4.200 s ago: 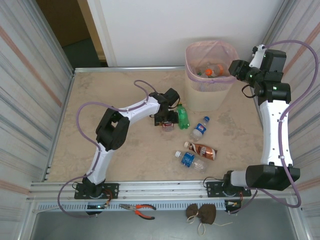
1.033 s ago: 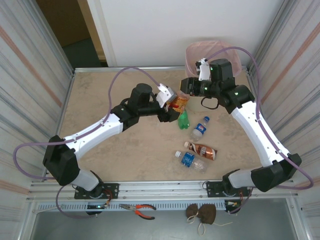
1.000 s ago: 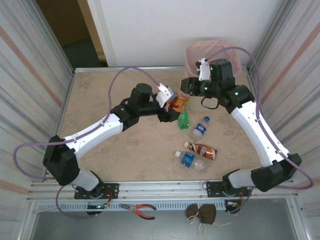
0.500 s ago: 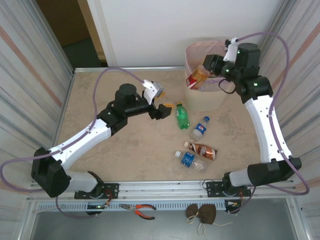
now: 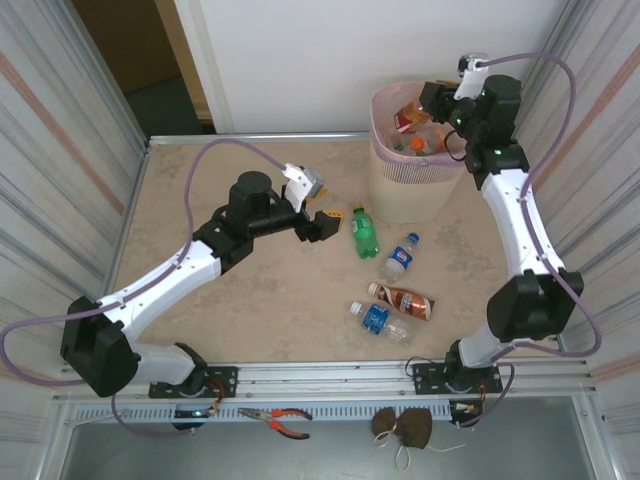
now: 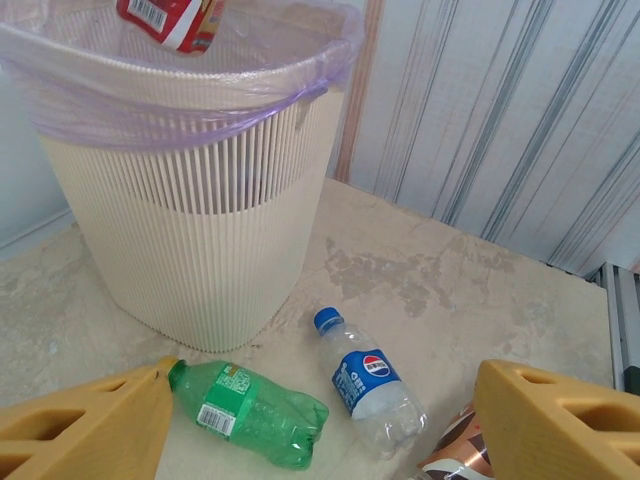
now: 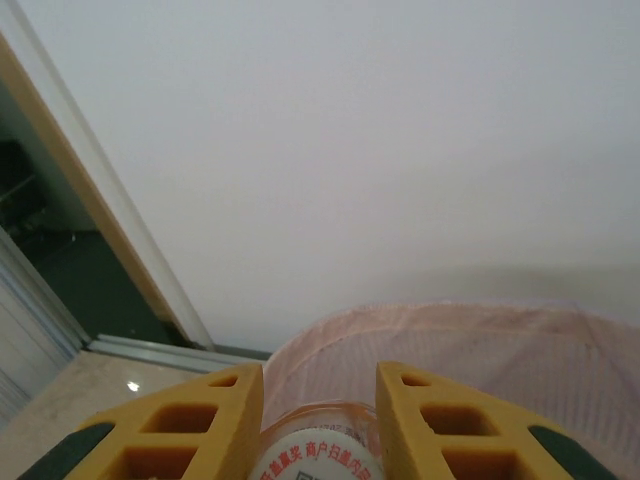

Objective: Put the plastic bottles in the bin

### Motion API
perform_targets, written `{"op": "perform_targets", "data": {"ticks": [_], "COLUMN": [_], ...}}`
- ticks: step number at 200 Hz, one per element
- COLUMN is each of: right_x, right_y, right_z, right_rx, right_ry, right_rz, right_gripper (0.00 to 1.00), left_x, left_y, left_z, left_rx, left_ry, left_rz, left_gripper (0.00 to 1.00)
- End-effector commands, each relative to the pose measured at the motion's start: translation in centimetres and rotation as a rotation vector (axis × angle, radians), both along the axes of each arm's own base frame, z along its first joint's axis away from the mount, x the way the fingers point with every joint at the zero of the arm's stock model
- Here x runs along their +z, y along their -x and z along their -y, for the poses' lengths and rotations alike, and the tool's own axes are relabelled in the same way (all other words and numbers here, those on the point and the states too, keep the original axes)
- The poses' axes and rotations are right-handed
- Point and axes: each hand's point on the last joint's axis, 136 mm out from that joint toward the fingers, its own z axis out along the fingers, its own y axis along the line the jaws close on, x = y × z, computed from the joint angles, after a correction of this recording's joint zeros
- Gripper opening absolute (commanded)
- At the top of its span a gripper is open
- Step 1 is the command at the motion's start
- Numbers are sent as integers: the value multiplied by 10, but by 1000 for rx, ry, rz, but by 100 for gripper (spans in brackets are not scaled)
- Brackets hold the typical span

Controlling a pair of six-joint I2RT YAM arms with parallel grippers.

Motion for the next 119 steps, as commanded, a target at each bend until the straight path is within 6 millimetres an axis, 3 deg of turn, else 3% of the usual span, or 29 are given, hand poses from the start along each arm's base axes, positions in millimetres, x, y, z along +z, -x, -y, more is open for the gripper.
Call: {"op": "perform_targets", "data": {"ticks": [1, 42, 78, 97, 119], "right_x": [7, -40, -84, -92, -85], "right_y": [-9, -29, -33, -28, -16], "right_z": [-18, -34, -44, -45, -45], "right_rx": [121, 192, 210, 216, 222], "right_ry": [96, 125, 181, 193, 199], "right_rz": [169, 113, 43, 9, -5], "right_gripper": [20, 20, 22, 28, 40], "left_x": [17, 13, 10, 9, 9], "left_y": [1, -1, -2, -2, -2], "left_z": [-8, -8, -8, -9, -8], "left_rx": [23, 32, 35, 37, 33], "left_ry": [38, 35, 30, 30, 33], "left_rz": [28, 14, 6, 3, 2], "left_gripper": [79, 79, 79, 79, 80]}}
